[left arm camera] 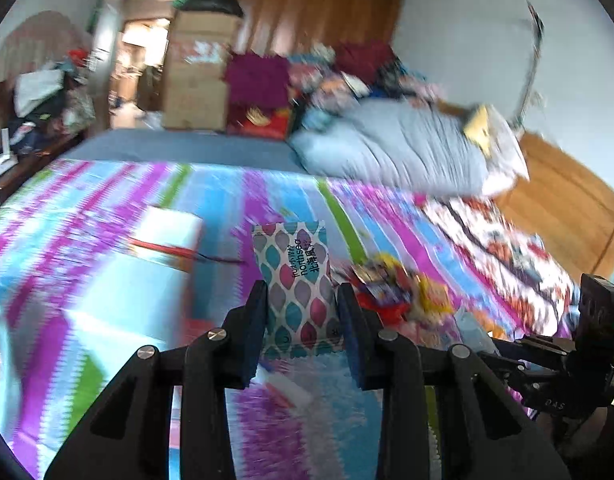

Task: Organize snacks
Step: 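Carry the diamond-patterned packet and white striped packet over the basket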

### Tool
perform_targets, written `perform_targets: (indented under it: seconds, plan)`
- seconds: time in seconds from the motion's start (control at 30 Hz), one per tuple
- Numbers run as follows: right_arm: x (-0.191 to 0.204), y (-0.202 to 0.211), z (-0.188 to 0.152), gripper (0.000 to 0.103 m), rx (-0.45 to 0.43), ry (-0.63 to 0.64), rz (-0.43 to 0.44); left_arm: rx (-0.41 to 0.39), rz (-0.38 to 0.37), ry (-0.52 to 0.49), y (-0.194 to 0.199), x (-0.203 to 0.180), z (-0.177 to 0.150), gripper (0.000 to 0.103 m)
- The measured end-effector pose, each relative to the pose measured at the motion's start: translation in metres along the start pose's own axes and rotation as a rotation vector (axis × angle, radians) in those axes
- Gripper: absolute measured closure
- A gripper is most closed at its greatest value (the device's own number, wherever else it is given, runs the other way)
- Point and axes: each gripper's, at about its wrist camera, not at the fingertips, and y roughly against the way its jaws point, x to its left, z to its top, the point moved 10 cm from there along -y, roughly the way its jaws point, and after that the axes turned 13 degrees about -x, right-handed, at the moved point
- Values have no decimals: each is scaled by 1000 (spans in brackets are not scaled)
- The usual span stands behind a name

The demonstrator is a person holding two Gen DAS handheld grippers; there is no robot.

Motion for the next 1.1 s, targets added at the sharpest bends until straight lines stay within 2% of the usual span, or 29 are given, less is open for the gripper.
perform_targets:
  seconds: [0.27,0.5,0.63,0.77,1.0,1.1]
  plan:
    - [112,-29,96,75,-91,110,182,-153,175,51,90,103,63,67]
    - [235,-71,147,75,-104,182,372,-249,323,93,171,203,99,67]
    - [302,-105,152,75,-58,216,448,-274,392,118,206,253,106,67]
    - [353,-143,142,75,17,240,495,-288,454,162,234,304,104,68]
    - [413,-178,113,75,127,258,539,-246,508,214,236,359,77,68]
    - [431,-187,106,75,154,273,549,-220,528,232,233,370,64,68]
